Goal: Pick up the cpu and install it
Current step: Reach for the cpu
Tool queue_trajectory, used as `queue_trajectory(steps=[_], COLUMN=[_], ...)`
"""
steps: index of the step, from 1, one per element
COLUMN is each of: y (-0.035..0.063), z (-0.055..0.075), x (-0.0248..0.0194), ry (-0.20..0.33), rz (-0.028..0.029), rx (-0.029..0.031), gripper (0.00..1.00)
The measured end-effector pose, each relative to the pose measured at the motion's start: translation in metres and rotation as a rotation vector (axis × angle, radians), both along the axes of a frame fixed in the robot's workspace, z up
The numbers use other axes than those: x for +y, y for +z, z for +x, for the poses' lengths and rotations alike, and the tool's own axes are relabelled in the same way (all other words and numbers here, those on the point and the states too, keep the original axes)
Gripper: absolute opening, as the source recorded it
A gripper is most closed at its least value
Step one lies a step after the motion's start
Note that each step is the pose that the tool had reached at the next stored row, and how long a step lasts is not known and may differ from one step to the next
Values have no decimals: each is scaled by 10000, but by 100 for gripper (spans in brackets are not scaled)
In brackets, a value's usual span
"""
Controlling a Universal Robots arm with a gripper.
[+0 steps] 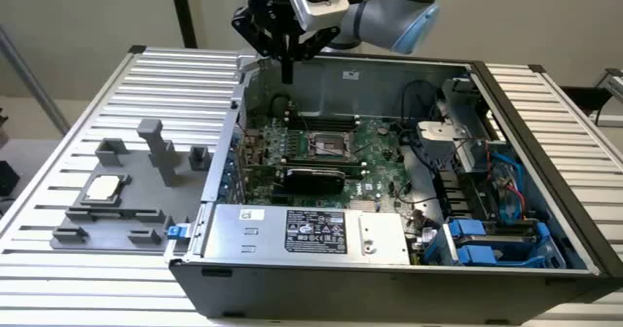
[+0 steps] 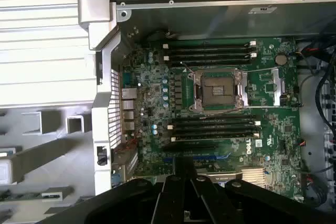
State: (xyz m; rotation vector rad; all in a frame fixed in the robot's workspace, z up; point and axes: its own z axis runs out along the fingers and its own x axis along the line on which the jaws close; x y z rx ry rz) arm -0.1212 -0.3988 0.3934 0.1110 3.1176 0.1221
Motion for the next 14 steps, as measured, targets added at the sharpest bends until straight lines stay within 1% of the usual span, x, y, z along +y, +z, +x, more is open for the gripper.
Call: queue_trajectory(steps=[11,13,14], y=[1,1,1], z=[0,-58,-102], x=[0,-7,-20], ry=[0,0,1], rz=[56,58,58], rx=[0,-1,-1], gripper=[11,11,11])
